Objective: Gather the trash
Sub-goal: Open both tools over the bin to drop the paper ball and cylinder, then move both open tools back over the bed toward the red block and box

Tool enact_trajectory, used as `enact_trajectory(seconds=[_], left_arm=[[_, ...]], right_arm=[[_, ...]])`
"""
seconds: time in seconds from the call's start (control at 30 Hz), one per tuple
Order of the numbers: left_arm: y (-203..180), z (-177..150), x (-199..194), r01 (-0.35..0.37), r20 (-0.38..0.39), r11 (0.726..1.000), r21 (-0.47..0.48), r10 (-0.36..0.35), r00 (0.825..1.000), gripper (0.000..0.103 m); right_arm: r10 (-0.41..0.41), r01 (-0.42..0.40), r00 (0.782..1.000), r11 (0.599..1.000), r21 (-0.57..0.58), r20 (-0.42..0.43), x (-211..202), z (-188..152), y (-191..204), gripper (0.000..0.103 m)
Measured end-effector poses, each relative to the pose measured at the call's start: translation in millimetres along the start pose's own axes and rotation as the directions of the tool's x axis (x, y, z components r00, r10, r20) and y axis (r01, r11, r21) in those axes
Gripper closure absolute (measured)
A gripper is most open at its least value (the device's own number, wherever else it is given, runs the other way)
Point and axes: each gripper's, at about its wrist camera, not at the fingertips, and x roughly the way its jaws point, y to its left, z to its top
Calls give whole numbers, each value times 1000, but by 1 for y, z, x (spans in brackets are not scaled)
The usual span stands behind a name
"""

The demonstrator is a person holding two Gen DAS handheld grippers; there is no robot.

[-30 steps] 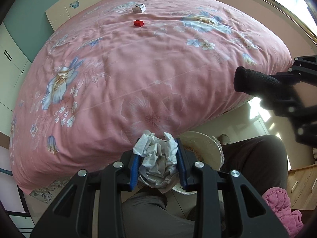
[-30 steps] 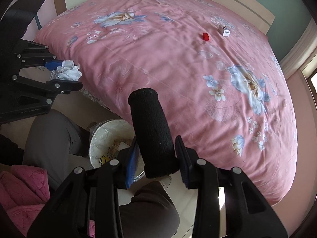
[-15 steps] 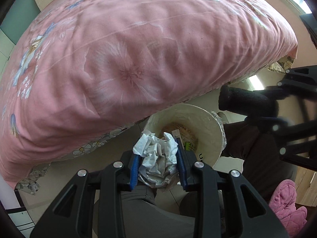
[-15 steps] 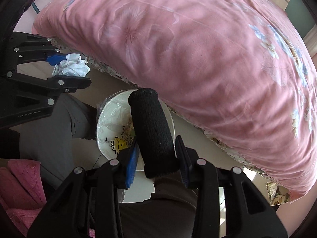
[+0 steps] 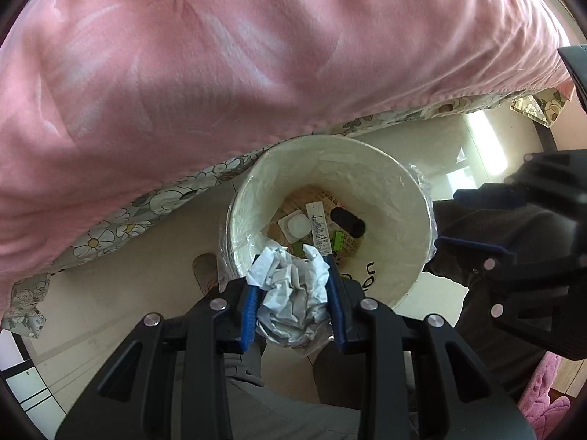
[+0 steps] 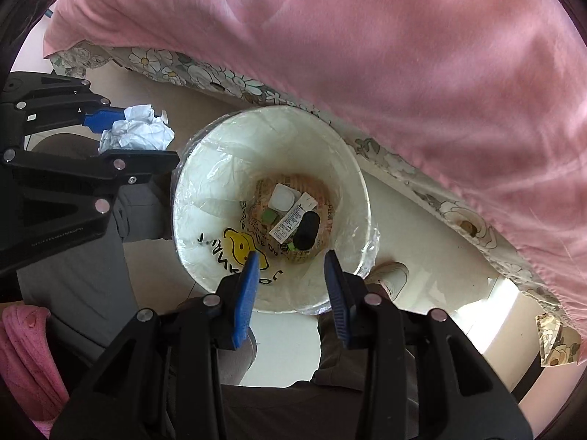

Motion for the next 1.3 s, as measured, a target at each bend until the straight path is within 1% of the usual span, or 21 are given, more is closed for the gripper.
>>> enact_trajectory(seconds=[0.2,0.3,0.5,0.57,0.6,0.63,0.67,0.73,0.77,0.9,1.03,1.23,1.3], left_arm=[[4,7,36,25,-55,999,-41,-27,998,68],[4,8,56,50,-88,996,-68,-56,995,68],[0,12,96,68,-157,993,-96,-83,984,67],[-1,13,109,69,-178,991,-114,-89,980,62],[-1,13,114,62,-187,991,-121,-84,979,54],[0,13,121,56,-196,991,-126,-80,977,50],[0,13,126,51,-206,990,-130,-77,976,49],[0,13,132,47,-224,989,-138,-77,972,43],[1,12,134,46,-227,989,-140,-77,971,42],[3,9,129,43,-228,990,-136,-73,971,42],[4,8,113,37,-205,991,-125,-62,977,42],[3,9,76,35,-150,992,-121,-53,987,42],[0,8,57,25,-118,995,-101,-37,992,42]], right_arm=[[47,-44,998,998,55,-45,34,6,-6,65],[75,-70,995,994,83,-62,51,5,-8,65],[105,-92,989,988,127,-104,84,3,-9,65],[116,-100,986,985,138,-118,93,2,-8,65],[117,-100,986,985,139,-123,96,2,-8,65],[117,-99,985,985,139,-125,99,2,-7,65],[118,-100,985,985,140,-129,101,2,-7,65],[124,-104,984,984,146,-132,103,2,-7,65],[127,-107,983,983,148,-133,104,2,-8,65],[129,-108,983,982,154,-134,101,2,-10,65],[120,-102,986,984,148,-119,91,3,-11,65],[89,-77,993,987,144,-78,60,2,-12,65],[74,-66,996,988,141,-50,42,0,-13,62]])
